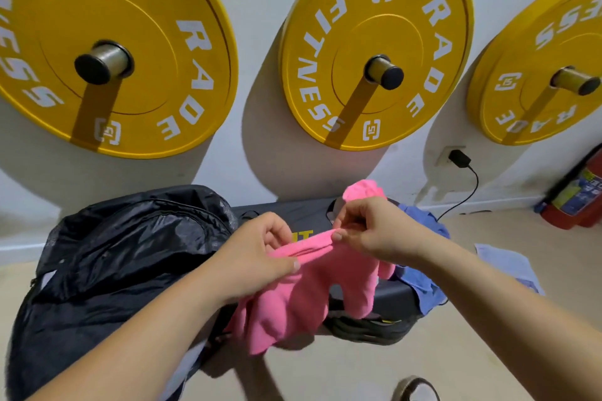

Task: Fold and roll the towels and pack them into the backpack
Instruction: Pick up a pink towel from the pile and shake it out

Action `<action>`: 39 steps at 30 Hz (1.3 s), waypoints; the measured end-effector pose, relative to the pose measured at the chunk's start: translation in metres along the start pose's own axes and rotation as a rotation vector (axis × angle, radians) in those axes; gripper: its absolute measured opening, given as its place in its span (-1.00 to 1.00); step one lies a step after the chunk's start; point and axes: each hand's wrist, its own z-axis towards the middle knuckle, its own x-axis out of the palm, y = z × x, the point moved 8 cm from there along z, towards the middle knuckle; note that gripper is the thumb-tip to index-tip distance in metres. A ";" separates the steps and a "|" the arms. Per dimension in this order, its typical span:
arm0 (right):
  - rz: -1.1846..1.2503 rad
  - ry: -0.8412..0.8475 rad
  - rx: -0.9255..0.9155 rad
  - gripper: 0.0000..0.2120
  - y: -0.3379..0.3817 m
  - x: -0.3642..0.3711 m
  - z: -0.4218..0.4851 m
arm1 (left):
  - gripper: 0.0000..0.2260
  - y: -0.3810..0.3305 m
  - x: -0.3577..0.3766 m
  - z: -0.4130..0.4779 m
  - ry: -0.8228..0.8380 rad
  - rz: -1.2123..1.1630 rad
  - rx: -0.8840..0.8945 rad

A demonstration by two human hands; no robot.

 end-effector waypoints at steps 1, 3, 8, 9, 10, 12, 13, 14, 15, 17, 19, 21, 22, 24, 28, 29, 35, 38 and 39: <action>-0.006 -0.022 -0.002 -0.92 -0.006 0.003 0.002 | -0.64 0.006 0.000 0.003 0.028 0.007 -0.035; 0.009 -0.042 0.002 -0.88 -0.022 0.013 0.005 | -0.59 0.018 -0.004 0.012 0.066 0.094 -0.070; 0.061 -0.100 0.093 -0.81 -0.072 0.031 0.017 | -0.79 0.036 -0.009 0.025 0.074 0.142 -0.082; 0.043 -0.117 0.104 -0.80 -0.081 0.033 0.021 | -0.83 0.038 -0.008 0.028 0.080 0.140 -0.083; 0.030 -0.139 0.115 -0.79 -0.088 0.033 0.025 | -0.88 0.038 -0.007 0.031 0.081 0.139 -0.087; 0.031 -0.173 0.136 -0.79 -0.101 0.034 0.030 | -0.92 0.042 -0.007 0.036 0.092 0.138 -0.122; 0.033 -0.185 0.142 -0.78 -0.106 0.035 0.033 | -0.91 0.046 -0.006 0.037 0.116 0.164 -0.149; 0.031 -0.204 0.146 -0.77 -0.110 0.034 0.034 | -0.87 0.051 -0.005 0.037 0.153 0.212 -0.176; 0.007 -0.231 0.160 -0.78 -0.115 0.033 0.036 | -0.83 0.056 -0.002 0.036 0.199 0.268 -0.202; -0.054 -0.288 0.223 -0.87 -0.127 0.023 0.036 | -0.76 0.067 -0.002 0.035 0.262 0.368 -0.243; -0.084 -0.330 0.313 -0.78 -0.146 0.013 0.032 | -0.73 0.075 -0.009 0.035 0.243 0.444 -0.259; -0.054 -0.366 0.408 -0.60 -0.167 0.008 0.023 | -0.71 0.075 -0.019 0.035 0.175 0.489 -0.259; -0.021 -0.387 0.452 -0.56 -0.174 0.005 0.017 | -0.68 0.073 -0.026 0.036 0.132 0.500 -0.260; 0.037 -0.415 0.535 -0.53 -0.186 0.003 0.008 | -0.59 0.070 -0.041 0.037 0.033 0.509 -0.289; 0.119 -0.489 0.631 -0.46 -0.189 -0.009 -0.005 | -0.40 0.061 -0.072 0.031 -0.196 0.539 -0.385; 0.138 -0.489 0.630 -0.45 -0.188 -0.010 -0.007 | -0.39 0.059 -0.075 0.028 -0.233 0.511 -0.394; 0.497 -0.315 0.597 -0.63 -0.156 0.015 -0.002 | -0.68 0.057 -0.041 0.017 -0.136 -0.002 -0.443; 0.622 -0.193 0.588 -0.76 -0.127 0.036 0.006 | -0.86 0.045 -0.013 0.017 -0.055 -0.214 -0.401; 0.655 -0.163 0.571 -0.79 -0.117 0.042 0.007 | -0.91 0.041 -0.007 0.017 -0.051 -0.220 -0.374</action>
